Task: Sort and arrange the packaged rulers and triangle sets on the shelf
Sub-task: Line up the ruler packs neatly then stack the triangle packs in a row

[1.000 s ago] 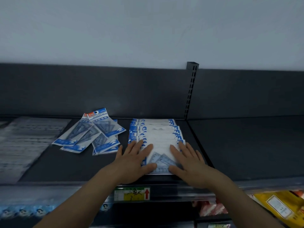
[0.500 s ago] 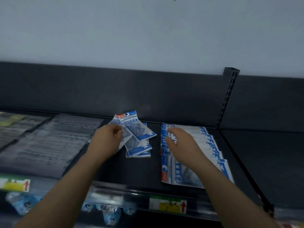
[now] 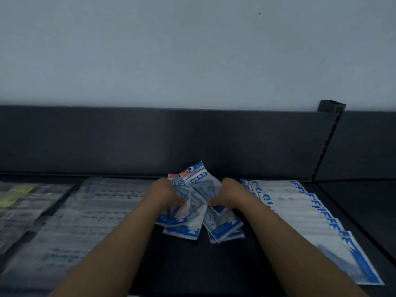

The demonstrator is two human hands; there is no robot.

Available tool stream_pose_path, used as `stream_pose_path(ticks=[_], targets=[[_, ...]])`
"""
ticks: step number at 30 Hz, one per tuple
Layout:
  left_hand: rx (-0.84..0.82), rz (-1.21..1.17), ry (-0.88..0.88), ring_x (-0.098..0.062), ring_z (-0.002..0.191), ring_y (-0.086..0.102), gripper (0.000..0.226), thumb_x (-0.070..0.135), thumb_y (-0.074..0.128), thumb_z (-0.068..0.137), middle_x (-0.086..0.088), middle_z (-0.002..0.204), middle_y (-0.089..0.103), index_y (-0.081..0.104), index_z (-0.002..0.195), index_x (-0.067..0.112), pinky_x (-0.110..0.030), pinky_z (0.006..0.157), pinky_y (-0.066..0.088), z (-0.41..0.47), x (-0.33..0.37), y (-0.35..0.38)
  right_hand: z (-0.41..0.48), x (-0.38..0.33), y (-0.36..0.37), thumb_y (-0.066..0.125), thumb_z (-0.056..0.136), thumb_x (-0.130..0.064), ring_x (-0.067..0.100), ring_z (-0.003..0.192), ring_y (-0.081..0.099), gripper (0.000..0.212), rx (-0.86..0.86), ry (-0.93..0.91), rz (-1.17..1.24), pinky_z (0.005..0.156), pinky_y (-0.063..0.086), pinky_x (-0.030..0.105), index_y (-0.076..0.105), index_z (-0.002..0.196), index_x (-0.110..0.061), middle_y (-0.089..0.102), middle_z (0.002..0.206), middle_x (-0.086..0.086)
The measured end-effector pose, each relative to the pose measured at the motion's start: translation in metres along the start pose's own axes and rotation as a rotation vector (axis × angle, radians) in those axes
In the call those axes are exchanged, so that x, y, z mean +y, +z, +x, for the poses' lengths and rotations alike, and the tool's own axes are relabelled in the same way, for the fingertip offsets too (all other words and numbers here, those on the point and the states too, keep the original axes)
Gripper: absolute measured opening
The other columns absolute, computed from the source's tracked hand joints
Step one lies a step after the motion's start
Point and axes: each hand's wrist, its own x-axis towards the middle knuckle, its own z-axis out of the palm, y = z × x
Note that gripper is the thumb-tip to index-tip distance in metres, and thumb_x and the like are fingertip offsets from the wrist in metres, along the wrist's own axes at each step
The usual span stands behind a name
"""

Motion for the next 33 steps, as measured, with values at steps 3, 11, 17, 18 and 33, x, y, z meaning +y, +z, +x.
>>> stream_pose_path(ticks=[3, 11, 17, 18, 33], targets=[[-0.055, -0.131, 0.03, -0.022, 0.097, 0.063, 0.046, 0.028, 0.081, 0.07, -0.007, 0.108, 0.066, 0.065, 0.107, 0.007, -0.032, 0.083, 0.054, 0.008, -0.01, 0.001, 0.005, 0.001, 0.003, 0.07, 0.084, -0.024, 0.022, 0.096, 0.056, 0.037, 0.096, 0.016, 0.097, 0.079, 0.049, 0.032, 0.054, 0.112, -0.007, 0.059, 0.114, 0.011], [0.054, -0.842, 0.136, -0.017, 0.079, 0.06, 0.003, 0.013, 0.06, 0.093, -0.011, 0.102, 0.065, 0.062, 0.09, 0.013, -0.029, 0.069, 0.049, -0.006, -0.029, 0.0, -0.022, 0.006, 0.008, 0.064, 0.089, -0.011, 0.022, 0.071, 0.064, 0.008, 0.306, 0.004, 0.913, 0.066, 0.053, 0.032, 0.059, 0.083, -0.009, 0.067, 0.086, 0.012], [-0.005, -1.01, 0.245, -0.007, 0.082, 0.068, 0.022, 0.021, 0.066, 0.089, 0.004, 0.099, 0.071, 0.063, 0.111, 0.019, -0.017, 0.059, 0.053, -0.033, -0.025, 0.009, -0.036, -0.02, 0.038, 0.069, 0.086, -0.015, 0.023, 0.077, 0.071, 0.01, 0.053, -0.104, 1.011, 0.07, 0.059, 0.038, 0.066, 0.091, -0.008, 0.074, 0.086, 0.01], [0.045, -0.977, 0.235, -0.007, 0.081, 0.067, 0.023, 0.016, 0.068, 0.088, 0.003, 0.098, 0.07, 0.062, 0.11, 0.018, -0.017, 0.059, 0.052, -0.034, -0.03, 0.01, -0.036, -0.02, 0.039, 0.067, 0.088, -0.019, 0.02, 0.074, 0.07, 0.012, 0.07, -0.116, 0.951, 0.068, 0.058, 0.035, 0.067, 0.091, -0.008, 0.073, 0.084, 0.009], [-0.144, -0.877, -0.026, -0.019, 0.068, 0.059, 0.021, -0.001, 0.045, 0.094, -0.005, 0.077, 0.061, 0.057, 0.081, 0.01, -0.028, 0.055, 0.047, -0.036, -0.034, 0.0, -0.022, -0.011, 0.043, 0.066, 0.082, -0.001, 0.03, 0.084, 0.069, 0.039, 0.114, 0.071, 0.902, 0.068, 0.057, 0.034, 0.059, 0.12, 0.002, 0.069, 0.101, 0.019]])
